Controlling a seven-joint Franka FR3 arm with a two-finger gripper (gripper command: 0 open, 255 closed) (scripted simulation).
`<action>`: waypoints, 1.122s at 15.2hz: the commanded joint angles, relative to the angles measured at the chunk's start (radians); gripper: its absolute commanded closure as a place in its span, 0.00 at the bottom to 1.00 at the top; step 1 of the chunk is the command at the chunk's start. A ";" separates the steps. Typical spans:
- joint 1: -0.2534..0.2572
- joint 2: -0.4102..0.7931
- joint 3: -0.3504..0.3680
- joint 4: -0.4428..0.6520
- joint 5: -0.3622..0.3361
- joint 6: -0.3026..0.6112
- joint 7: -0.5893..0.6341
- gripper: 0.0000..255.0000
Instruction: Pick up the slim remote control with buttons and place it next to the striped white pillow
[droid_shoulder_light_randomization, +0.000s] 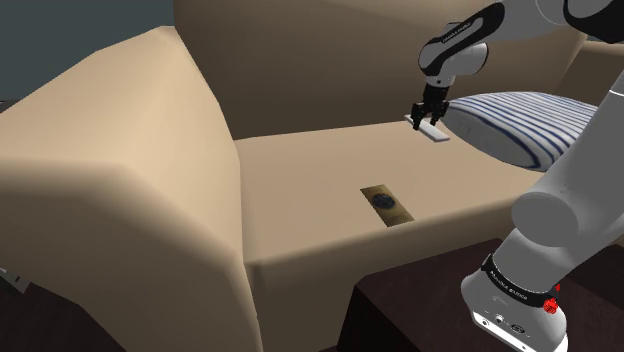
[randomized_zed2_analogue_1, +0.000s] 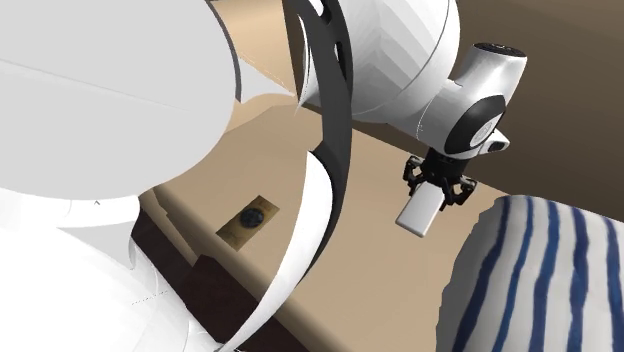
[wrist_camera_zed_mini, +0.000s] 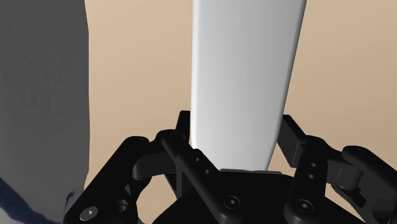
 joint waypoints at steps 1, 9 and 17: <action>0.000 0.002 0.000 -0.002 0.001 0.005 0.000 1.00; 0.000 0.002 0.000 -0.002 0.001 0.005 0.000 0.00; 0.004 -0.054 0.002 0.063 -0.015 -0.115 0.011 0.00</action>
